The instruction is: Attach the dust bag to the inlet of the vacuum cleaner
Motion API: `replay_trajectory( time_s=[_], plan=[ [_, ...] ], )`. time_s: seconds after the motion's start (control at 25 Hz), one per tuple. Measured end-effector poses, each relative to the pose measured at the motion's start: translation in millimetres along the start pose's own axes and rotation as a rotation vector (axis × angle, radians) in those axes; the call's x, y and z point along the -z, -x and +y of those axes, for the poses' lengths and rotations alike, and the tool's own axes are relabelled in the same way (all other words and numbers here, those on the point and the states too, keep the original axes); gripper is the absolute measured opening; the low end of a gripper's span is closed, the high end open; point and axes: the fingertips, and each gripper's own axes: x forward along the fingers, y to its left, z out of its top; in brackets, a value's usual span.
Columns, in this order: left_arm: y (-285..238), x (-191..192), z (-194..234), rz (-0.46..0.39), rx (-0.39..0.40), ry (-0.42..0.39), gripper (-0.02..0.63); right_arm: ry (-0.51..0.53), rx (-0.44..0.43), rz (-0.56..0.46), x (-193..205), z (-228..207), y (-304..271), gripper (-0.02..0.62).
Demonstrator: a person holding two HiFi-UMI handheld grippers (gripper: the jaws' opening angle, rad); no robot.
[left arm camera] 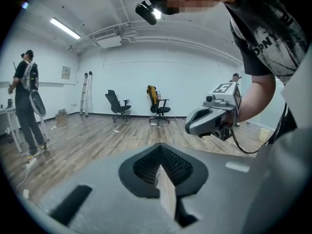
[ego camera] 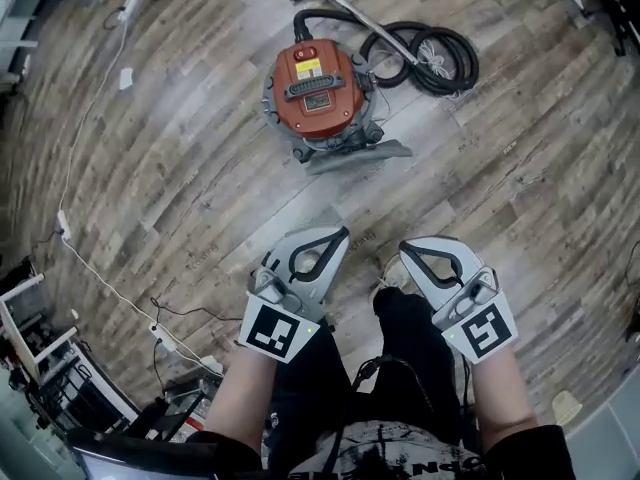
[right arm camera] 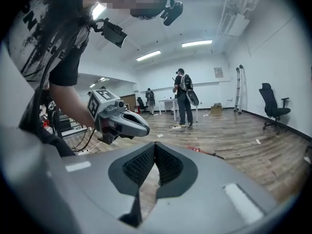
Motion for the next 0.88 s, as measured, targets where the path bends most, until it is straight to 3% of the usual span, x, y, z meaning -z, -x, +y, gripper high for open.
replay_trajectory(
  time_s=[0.16,0.44,0.52,0.68,0.88],
  plan=[
    [49,-83,-16,-0.034,-0.037,0.027,0.002,0.01,-0.038,-0.066,-90,21,31,0.006],
    [118,-190,-25,-0.125,-0.174,-0.081,0.002,0.164,-0.13,-0.194,-200,60,66,0.006],
    [140,-213,-30,-0.184,-0.178,-0.091,0.002,0.199,-0.15,-0.194,-216,74,71,0.006],
    [179,-255,-40,-0.407,-0.184,-0.025,0.002,0.297,-0.166,-0.184,-234,103,79,0.006],
    [208,-257,-51,-0.396,-0.108,-0.092,0.002,0.218,-0.097,-0.144,-245,127,79,0.006]
  ],
)
